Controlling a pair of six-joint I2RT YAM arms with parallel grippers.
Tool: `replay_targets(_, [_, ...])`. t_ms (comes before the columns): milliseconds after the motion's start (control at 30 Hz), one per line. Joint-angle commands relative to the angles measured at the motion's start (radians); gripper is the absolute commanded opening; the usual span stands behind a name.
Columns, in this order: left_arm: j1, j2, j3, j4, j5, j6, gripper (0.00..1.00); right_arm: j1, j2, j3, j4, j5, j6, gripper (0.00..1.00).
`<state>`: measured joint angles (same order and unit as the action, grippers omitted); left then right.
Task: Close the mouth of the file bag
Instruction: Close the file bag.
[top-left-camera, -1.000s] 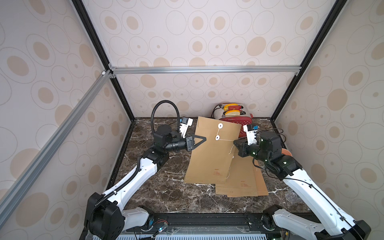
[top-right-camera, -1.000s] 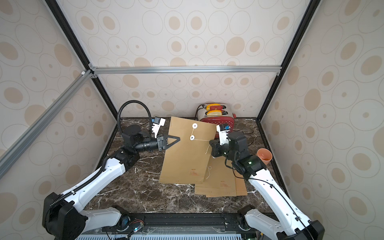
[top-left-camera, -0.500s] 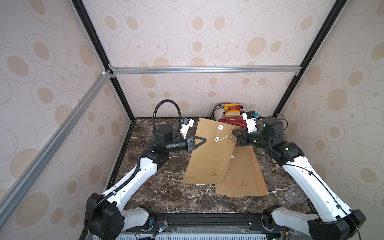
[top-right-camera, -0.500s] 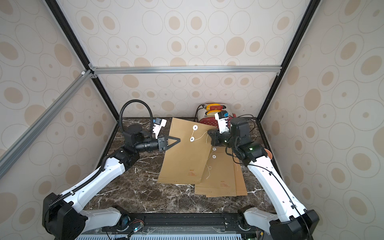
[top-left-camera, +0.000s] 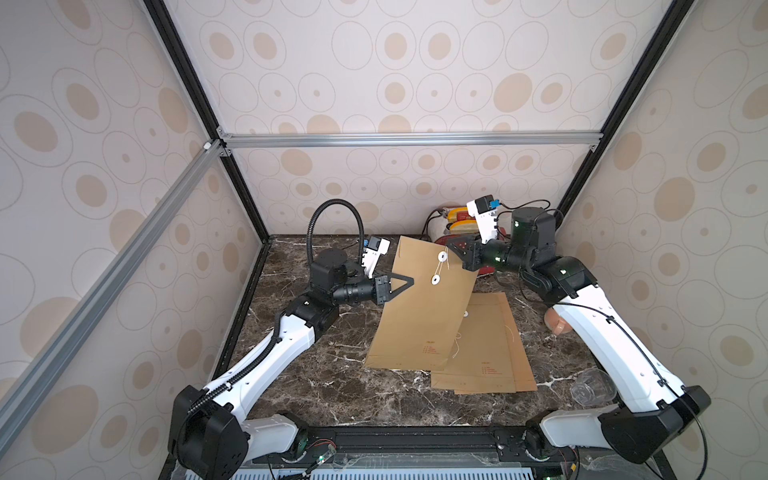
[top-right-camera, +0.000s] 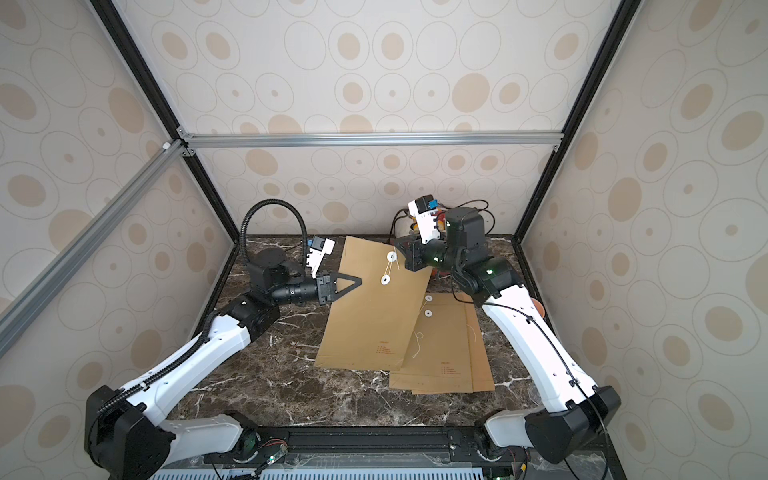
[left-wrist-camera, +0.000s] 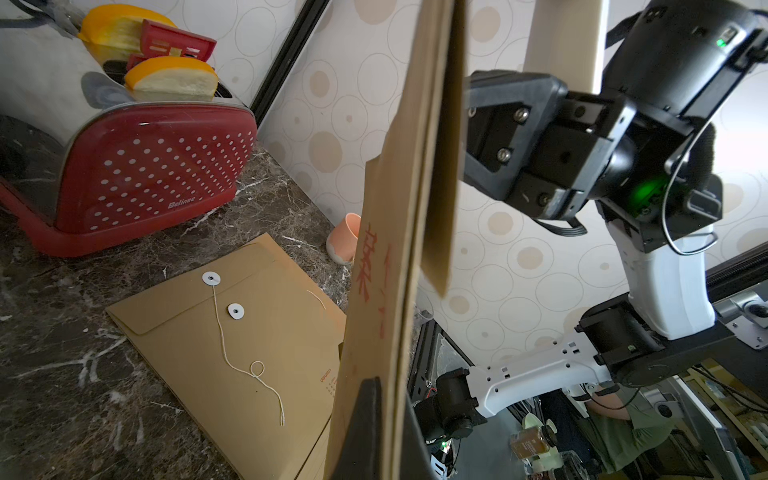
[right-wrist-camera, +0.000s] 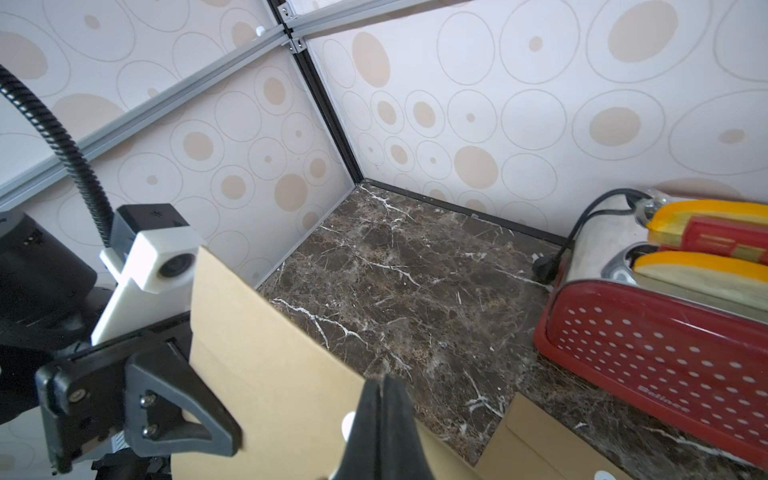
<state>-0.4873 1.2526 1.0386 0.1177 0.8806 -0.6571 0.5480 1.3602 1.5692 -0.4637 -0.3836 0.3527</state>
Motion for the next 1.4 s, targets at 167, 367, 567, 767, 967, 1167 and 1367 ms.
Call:
replay_targets(167, [-0.008,-0.009,0.052,-0.004,0.003,0.03,0.0,0.098,0.001,0.009,-0.018,0.061,-0.044,0.0])
replay_targets(367, [-0.007,-0.009,0.052,-0.003,0.004,0.028,0.0,0.165,-0.004,-0.012,-0.012,0.098,-0.042,0.0])
replay_targets(567, [-0.007,-0.006,0.049,0.004,0.006,0.023,0.0,0.235,0.022,-0.011,0.007,0.115,-0.036,0.0])
replay_targets(767, [-0.007,-0.004,0.047,0.011,0.009,0.018,0.0,0.266,0.042,-0.017,0.019,0.13,-0.041,0.0])
replay_targets(967, [-0.008,-0.007,0.044,0.021,0.011,0.008,0.0,0.286,0.024,-0.038,0.027,0.157,-0.037,0.0])
replay_targets(1167, [-0.007,-0.002,0.022,0.114,0.03,-0.069,0.0,0.287,-0.083,-0.165,0.062,0.254,-0.019,0.0])
replay_targets(1367, [-0.006,-0.019,0.009,0.15,0.028,-0.09,0.0,0.286,-0.164,-0.288,0.11,0.259,0.013,0.0])
